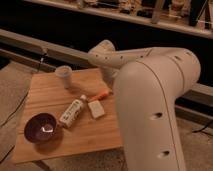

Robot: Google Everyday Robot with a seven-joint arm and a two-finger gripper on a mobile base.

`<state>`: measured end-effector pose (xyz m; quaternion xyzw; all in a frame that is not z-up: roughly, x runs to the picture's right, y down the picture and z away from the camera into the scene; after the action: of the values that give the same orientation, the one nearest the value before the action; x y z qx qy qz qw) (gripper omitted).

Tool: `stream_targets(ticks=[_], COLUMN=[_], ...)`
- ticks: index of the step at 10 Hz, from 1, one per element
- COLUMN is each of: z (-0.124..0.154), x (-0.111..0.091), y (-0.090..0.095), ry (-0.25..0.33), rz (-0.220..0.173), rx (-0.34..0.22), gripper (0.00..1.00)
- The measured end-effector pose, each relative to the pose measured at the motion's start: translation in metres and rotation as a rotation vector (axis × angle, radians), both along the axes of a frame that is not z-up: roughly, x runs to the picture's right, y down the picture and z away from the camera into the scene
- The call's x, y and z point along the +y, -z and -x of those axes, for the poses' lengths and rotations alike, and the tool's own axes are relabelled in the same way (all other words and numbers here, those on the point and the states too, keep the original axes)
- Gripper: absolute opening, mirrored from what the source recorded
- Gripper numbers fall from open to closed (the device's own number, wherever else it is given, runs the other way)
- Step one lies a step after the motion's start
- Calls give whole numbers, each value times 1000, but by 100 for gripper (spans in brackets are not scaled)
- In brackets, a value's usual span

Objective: Push the eraser across the table

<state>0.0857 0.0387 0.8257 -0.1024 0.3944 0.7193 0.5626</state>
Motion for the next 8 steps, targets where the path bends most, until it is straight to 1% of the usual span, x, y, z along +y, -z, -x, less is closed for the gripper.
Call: stream_targets(ticks=[2, 3, 5, 7, 8], z=[-15, -29, -42, -47, -49], x=[12, 17, 17, 13, 11], y=[-16, -30, -47, -63, -69], ry=[-27, -45, -59, -60, -58], rz=[31, 44, 50, 51, 50], rx=[6, 9, 6, -7, -11], gripper=[0, 0, 0, 0, 0])
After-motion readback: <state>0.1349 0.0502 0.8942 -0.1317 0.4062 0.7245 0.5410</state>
